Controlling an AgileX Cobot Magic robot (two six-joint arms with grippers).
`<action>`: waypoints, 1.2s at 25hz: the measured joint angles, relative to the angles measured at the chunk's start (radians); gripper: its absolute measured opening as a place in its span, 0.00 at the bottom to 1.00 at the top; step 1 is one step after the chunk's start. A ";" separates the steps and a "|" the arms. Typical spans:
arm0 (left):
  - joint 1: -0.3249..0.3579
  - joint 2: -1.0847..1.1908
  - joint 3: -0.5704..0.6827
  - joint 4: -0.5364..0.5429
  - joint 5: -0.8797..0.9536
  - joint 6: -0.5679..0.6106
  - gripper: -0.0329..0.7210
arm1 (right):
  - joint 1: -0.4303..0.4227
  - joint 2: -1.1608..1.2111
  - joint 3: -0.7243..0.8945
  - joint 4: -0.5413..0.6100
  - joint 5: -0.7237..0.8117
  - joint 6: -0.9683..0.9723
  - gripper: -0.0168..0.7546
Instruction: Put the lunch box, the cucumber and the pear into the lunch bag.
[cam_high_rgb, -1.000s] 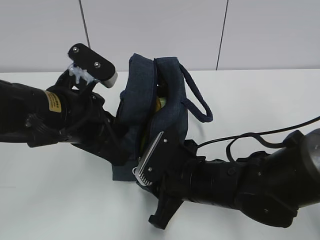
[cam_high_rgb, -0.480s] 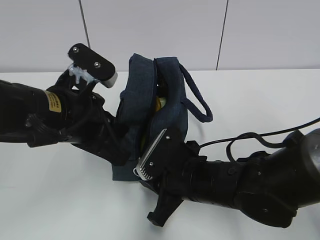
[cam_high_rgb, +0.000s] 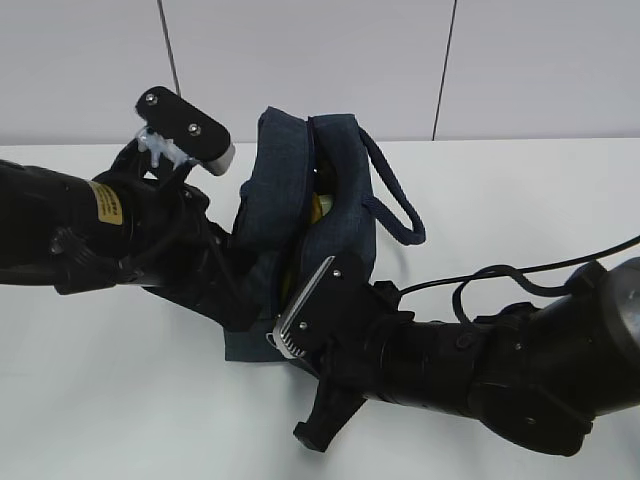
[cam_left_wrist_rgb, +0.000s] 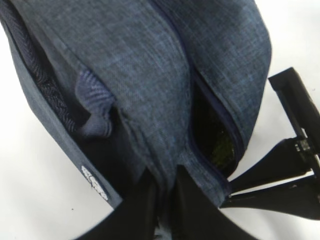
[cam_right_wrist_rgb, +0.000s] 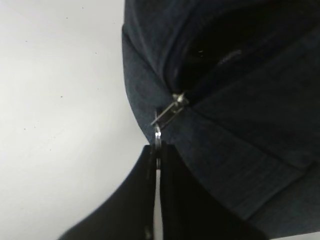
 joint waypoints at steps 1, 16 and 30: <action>0.000 0.000 0.000 0.000 0.000 0.000 0.05 | 0.000 0.000 0.000 0.000 0.000 0.000 0.02; 0.000 0.000 0.000 0.000 0.000 0.000 0.05 | 0.000 -0.048 0.000 -0.109 0.018 0.104 0.02; 0.000 0.000 0.000 0.000 -0.009 0.000 0.05 | 0.000 -0.200 0.002 -0.304 0.097 0.321 0.02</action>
